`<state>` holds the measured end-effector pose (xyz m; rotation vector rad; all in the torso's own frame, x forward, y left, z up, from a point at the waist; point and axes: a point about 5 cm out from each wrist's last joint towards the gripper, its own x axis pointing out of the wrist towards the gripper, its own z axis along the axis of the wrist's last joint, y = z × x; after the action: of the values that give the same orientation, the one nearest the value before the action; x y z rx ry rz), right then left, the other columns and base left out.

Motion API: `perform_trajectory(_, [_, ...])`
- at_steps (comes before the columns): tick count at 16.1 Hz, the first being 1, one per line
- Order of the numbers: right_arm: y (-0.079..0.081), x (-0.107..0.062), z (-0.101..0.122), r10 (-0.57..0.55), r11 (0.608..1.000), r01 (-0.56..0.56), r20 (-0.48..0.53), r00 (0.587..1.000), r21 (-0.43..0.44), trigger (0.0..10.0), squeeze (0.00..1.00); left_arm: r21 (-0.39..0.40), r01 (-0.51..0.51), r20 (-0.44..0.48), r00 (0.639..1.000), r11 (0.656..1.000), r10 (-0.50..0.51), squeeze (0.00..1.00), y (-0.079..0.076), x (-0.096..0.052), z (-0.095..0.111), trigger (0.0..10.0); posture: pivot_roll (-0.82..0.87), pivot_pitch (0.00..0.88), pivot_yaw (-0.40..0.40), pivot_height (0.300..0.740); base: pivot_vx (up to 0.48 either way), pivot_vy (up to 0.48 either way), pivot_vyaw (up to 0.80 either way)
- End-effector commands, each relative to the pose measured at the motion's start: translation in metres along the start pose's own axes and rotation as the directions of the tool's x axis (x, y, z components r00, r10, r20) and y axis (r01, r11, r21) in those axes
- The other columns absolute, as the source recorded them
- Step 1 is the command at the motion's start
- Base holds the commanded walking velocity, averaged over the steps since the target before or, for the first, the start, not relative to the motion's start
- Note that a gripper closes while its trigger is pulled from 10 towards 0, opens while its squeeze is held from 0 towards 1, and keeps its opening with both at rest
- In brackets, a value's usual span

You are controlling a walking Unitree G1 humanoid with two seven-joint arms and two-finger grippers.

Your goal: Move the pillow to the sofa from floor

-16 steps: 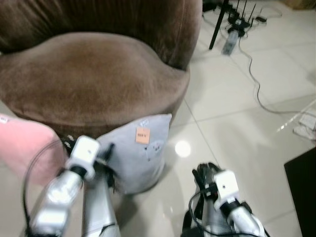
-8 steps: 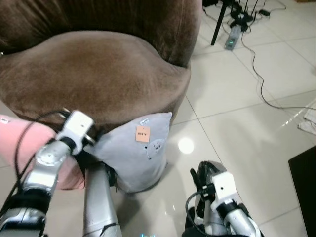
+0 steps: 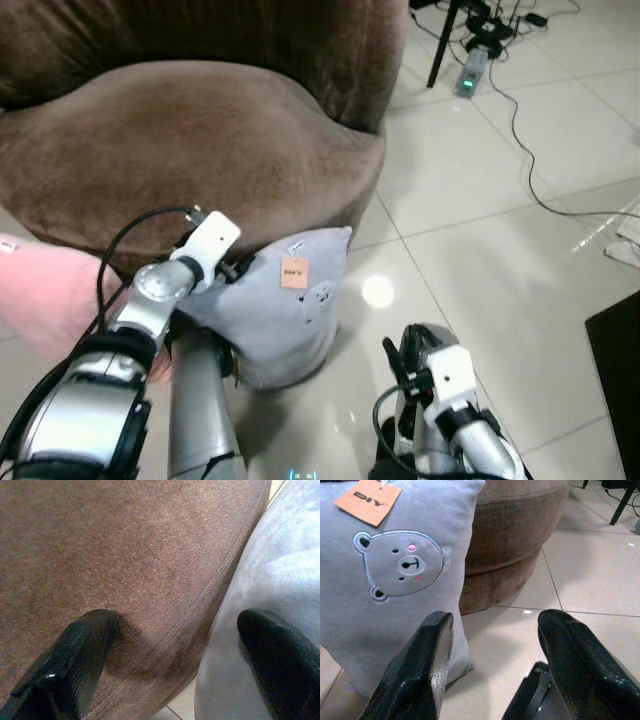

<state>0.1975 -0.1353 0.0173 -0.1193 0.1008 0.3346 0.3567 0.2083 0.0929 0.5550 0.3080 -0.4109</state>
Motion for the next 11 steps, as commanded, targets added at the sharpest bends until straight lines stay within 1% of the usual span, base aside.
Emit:
perform_trajectory(1, [-0.002, -0.003, 0.000, -0.007, 1.000, 0.007, -0.006, 1.000, -0.008, 10.0, 0.00, 0.016, 0.014, 0.000, 1.000, 1.000, -0.014, 0.00, -0.003, 0.003, 0.003, 10.0, -0.07, 0.188, -0.052, 0.439, 0.000, 0.000, 0.00])
perform_trajectory(3, [-0.005, -0.005, 0.000, -0.019, 1.000, 0.019, -0.006, 1.000, -0.016, 10.0, 0.00, -0.028, -0.010, 0.090, 0.996, 1.000, 0.012, 0.00, 0.007, 0.011, 0.034, 10.0, -0.08, 0.194, -0.051, 0.439, 0.000, 0.000, 0.00])
perform_trajectory(4, [-0.006, -0.006, 0.000, -0.021, 1.000, 0.021, -0.008, 1.000, -0.018, 10.0, 0.00, -0.043, -0.015, 0.123, 0.992, 0.999, 0.020, 0.00, 0.011, 0.012, 0.046, 10.0, -0.09, 0.198, -0.048, 0.439, 0.000, 0.000, 0.00])
perform_trajectory(6, [-0.006, -0.006, 0.002, -0.026, 0.999, 0.025, -0.003, 1.000, -0.019, 10.0, 0.00, -0.059, -0.012, 0.130, 0.991, 0.998, 0.019, 0.00, 0.013, 0.014, 0.052, 10.0, -0.08, 0.210, -0.043, 0.439, 0.000, 0.000, 0.00])
perform_trajectory(9, [-0.004, -0.006, 0.006, -0.027, 0.999, 0.027, 0.004, 1.000, -0.017, 10.0, 0.00, -0.048, 0.043, 0.166, 0.986, 0.998, -0.035, 0.00, 0.007, 0.018, 0.067, 10.0, -0.08, 0.228, -0.037, 0.439, 0.000, 0.000, 0.00])
perform_trajectory(11, [-0.002, -0.006, 0.008, -0.026, 1.000, 0.026, 0.006, 1.000, -0.014, 10.0, 0.00, 0.038, 0.096, 0.196, 0.975, 0.995, -0.102, 0.00, -0.005, 0.022, 0.077, 10.0, -0.08, 0.229, -0.037, 0.439, 0.000, 0.000, 0.00])
